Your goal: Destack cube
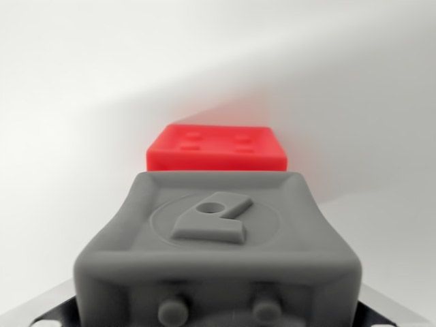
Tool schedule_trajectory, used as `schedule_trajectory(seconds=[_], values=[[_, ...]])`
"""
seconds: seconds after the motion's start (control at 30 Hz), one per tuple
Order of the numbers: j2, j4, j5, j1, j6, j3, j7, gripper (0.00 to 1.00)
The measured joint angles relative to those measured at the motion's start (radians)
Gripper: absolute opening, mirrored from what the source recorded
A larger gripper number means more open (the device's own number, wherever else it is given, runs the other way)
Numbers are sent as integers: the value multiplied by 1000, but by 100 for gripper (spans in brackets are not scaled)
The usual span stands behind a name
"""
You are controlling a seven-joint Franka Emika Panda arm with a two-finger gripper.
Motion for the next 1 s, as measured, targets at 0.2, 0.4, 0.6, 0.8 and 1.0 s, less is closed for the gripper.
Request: schedule_trajectory(seconds=[0.2,0.4,0.6,0.8,1.0], values=[[-28,-3,-19,5,-24,-9,12,0],[-63,-6,-42,10,-54,-18,30,0],[-100,-7,-66,12,-87,-25,47,0],[-139,-8,-90,12,-122,-29,64,0],[-182,-8,-113,12,-163,-32,80,0]])
